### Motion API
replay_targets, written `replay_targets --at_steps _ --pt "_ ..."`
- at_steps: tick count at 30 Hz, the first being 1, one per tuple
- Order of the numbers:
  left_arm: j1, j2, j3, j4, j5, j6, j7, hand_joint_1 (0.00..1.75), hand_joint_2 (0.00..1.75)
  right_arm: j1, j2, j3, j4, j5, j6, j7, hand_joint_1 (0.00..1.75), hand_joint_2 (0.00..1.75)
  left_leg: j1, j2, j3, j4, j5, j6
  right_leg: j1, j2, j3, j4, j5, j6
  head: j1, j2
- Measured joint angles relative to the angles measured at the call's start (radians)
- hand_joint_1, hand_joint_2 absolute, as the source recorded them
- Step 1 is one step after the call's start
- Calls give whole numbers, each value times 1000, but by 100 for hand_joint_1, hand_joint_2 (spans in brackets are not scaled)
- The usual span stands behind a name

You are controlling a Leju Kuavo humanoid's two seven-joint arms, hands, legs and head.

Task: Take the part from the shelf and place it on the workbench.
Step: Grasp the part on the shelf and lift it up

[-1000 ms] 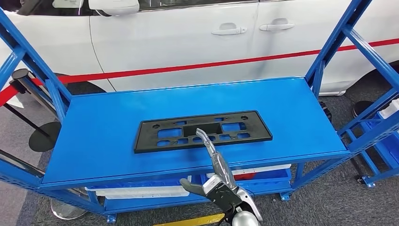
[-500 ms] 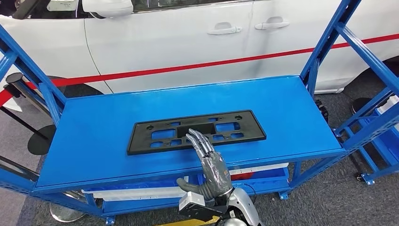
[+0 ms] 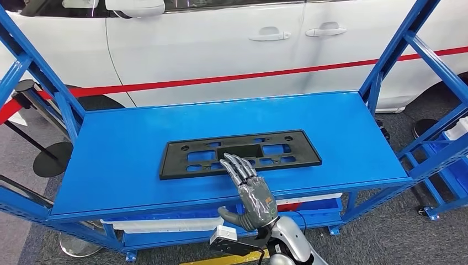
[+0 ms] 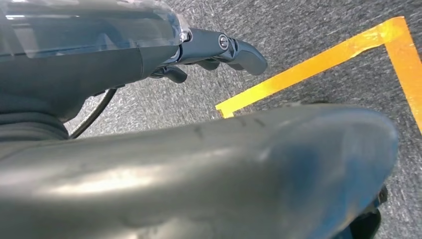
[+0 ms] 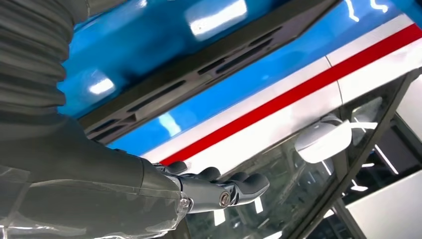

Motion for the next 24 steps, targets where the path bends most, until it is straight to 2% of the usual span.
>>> replay_targets --at_steps 1,2,4,5,7,9,10,11,12,14,15,16,19,20,22,24 --pt "0 -1 0 0 0 0 0 0 0 -5 -6 0 3 1 2 0 0 175 -1 0 -1 2 -1 -4 2 0 10 -24 3 -4 0 0" --pt "0 -1 0 0 0 -1 -1 0 0 -8 -14 0 7 2 5 0 0 175 -2 0 -2 1 -1 -9 4 1 10 -25 3 -7 0 0" --pt "1 -1 0 0 4 -2 -2 0 0 -16 -30 0 18 2 10 -1 0 175 -2 0 -3 6 -6 -19 1 1 10 -29 6 -18 -1 0" --pt "1 -1 1 0 6 -2 -4 0 0 -21 -39 0 24 3 12 -1 0 175 -1 0 -10 23 -19 -24 -2 0 11 -31 7 -24 -1 0" --pt "1 -1 3 0 9 -2 -7 0 0 -34 -55 0 40 5 14 -2 0 175 2 0 -52 117 -74 -33 -5 -2 11 -34 9 -33 -2 0" --pt "4 -1 5 1 10 -4 -11 0 0 -44 -71 0 59 6 16 -2 0 175 5 1 -118 254 -133 -39 -4 -3 9 -34 9 -35 -3 0" --pt "6 -1 6 1 11 -5 -12 0 0 -49 -81 0 69 6 17 -1 0 175 6 1 -137 293 -140 -41 -4 -3 9 -33 9 -35 -3 0" --pt "8 -1 7 1 11 -6 -14 0 0 -55 -89 0 78 5 18 -1 0 175 7 1 -138 294 -127 -42 -4 -2 9 -33 9 -35 -3 0" --pt "9 -1 7 1 11 -8 -16 0 0 -61 -98 0 85 4 18 1 0 175 8 1 -119 252 -96 -40 -4 -1 11 -33 8 -34 -3 0" --pt "9 -1 8 1 12 -11 -17 0 0 -75 -112 0 96 9 14 10 0 175 7 1 -50 109 -27 -33 -3 0 14 -31 5 -29 -3 0" --pt "8 -1 9 1 12 -13 -17 0 0 -81 -118 0 101 17 10 19 0 175 6 0 -24 52 -8 -28 -1 1 14 -29 4 -24 -3 0" --pt "8 -1 10 1 13 -14 -17 0 0 -86 -124 0 105 28 5 28 0 175 4 -1 -10 19 -1 -24 0 1 12 -29 4 -19 -2 0" --pt "10 -3 14 2 17 -18 -19 0 0 -96 -137 0 116 74 -12 60 0 175 1 -2 -7 2 1 -8 -3 0 9 -26 4 -1 -2 0" --pt "10 -4 15 3 17 -19 -20 0 0 -99 -141 0 119 92 -19 73 0 175 2 -2 -5 -2 4 -1 -4 0 5 -15 -5 5 -1 0" --pt "10 -5 15 5 17 -22 -22 0 0 -104 -150 0 125 129 -33 97 0 175 5 0 -2 -9 8 10 -6 0 -30 64 -54 13 0 0" --pt "9 -6 16 6 17 -26 -23 0 0 -104 -155 -1 131 163 -45 117 0 175 4 0 -3 -9 8 14 -6 0 -95 197 -114 19 0 0"
